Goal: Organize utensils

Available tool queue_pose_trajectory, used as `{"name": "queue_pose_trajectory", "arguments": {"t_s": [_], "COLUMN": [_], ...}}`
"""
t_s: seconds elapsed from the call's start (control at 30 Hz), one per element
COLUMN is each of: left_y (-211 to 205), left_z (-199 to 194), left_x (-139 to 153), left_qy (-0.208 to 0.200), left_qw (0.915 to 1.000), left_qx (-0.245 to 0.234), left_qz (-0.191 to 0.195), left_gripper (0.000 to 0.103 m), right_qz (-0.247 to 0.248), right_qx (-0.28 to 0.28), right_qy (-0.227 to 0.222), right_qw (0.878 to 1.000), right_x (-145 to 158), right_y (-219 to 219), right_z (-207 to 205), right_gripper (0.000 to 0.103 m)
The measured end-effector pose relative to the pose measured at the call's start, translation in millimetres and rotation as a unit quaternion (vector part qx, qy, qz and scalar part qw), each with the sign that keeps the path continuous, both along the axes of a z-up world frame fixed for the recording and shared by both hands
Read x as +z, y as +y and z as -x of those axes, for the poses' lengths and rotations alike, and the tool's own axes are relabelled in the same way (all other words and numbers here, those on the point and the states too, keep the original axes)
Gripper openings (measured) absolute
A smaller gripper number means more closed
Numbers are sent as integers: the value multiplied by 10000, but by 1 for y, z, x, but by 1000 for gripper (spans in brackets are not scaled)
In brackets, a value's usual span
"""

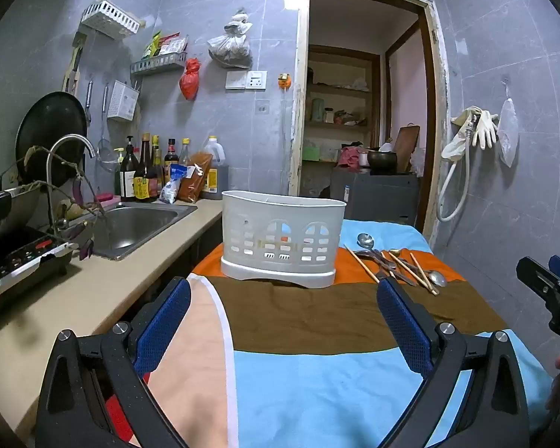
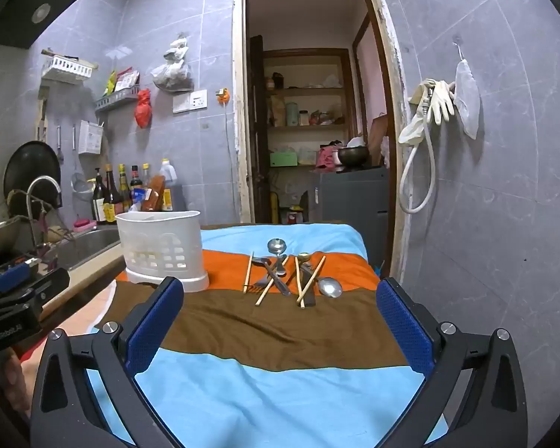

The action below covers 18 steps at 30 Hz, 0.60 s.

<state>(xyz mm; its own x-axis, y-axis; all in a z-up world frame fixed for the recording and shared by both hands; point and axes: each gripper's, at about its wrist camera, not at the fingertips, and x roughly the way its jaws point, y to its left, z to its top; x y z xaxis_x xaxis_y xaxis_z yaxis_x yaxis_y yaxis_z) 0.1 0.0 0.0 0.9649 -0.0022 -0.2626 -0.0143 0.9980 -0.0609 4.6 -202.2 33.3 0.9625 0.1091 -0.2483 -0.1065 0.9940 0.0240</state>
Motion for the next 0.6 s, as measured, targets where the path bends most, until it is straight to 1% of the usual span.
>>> {"name": "queue_pose_trajectory", "arguments": {"t_s": [0.6], "left_y": [7], "left_z": [2], "left_x": [0], "left_qy": [44], "left_qw": [10000], "left_qx": [4], "left_qz": [54], "left_gripper": [98], "right_qz": [-1], "right_qx": [-1], "right_qy": [-36], "right_qw": [10000], "right_x": [0], "right_y": [1], "right_z": [-2], "right_gripper": [103]}}
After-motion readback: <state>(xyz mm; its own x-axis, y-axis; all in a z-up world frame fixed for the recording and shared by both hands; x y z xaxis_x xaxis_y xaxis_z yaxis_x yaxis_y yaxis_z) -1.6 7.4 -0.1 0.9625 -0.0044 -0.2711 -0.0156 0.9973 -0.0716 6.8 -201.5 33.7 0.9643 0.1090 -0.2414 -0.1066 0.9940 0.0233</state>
